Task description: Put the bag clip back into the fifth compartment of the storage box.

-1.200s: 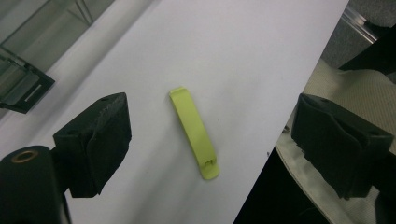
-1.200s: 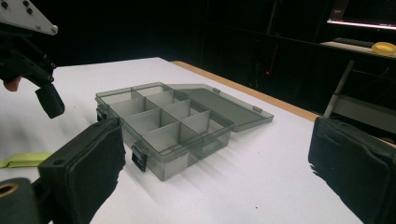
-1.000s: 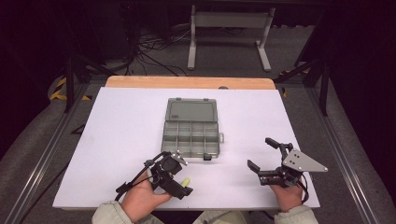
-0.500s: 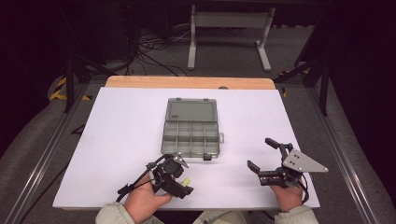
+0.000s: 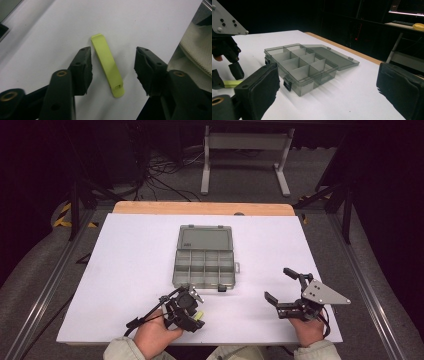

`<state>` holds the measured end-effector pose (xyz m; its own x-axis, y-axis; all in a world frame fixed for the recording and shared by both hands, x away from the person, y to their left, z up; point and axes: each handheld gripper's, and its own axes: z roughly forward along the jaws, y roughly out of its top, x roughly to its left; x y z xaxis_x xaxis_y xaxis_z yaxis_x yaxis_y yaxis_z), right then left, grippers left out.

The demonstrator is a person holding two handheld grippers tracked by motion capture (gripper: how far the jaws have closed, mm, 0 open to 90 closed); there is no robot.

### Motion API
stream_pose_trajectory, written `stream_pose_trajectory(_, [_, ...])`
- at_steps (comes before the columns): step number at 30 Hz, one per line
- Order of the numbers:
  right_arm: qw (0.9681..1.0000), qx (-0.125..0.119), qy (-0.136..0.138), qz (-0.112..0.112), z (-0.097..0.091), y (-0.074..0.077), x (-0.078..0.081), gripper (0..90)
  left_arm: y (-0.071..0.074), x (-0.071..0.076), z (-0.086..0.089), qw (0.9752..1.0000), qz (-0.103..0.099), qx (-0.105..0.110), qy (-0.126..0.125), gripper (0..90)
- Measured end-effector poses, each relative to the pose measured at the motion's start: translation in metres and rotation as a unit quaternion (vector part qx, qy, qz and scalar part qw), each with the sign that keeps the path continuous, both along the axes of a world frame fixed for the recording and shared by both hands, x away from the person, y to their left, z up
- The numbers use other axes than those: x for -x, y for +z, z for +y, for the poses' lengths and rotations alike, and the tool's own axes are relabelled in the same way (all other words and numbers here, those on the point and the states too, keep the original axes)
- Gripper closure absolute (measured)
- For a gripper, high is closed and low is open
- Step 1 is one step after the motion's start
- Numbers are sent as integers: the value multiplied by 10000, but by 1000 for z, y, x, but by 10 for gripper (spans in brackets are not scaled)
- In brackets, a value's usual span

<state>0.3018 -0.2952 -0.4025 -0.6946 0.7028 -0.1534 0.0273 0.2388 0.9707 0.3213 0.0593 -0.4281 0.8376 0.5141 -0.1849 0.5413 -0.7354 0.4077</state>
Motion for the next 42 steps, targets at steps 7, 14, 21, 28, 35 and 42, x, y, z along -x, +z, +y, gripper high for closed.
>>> stream_pose_trajectory(7, [10000,33,9,-9,1,0,0,64,0,1,-1,9999,48,-129,65,737])
stream_pose_trajectory(14, [10000,35,8,-9,1,0,0,65,3,1,-2,9997,53,-140,206,780])
stream_pose_trajectory(21, [10000,34,5,-14,1,0,0,65,15,3,1,9998,17,18,206,781])
stream_pose_trajectory(28, [10000,34,8,-10,1,-1,0,65,26,3,7,9996,-34,153,227,781])
stream_pose_trajectory(35, [10000,37,18,1,1,-1,0,65,38,-1,14,9992,-147,290,230,780])
stream_pose_trajectory(42, [10000,49,10,-8,1,-1,0,65,48,-4,22,9984,-251,424,292,781])
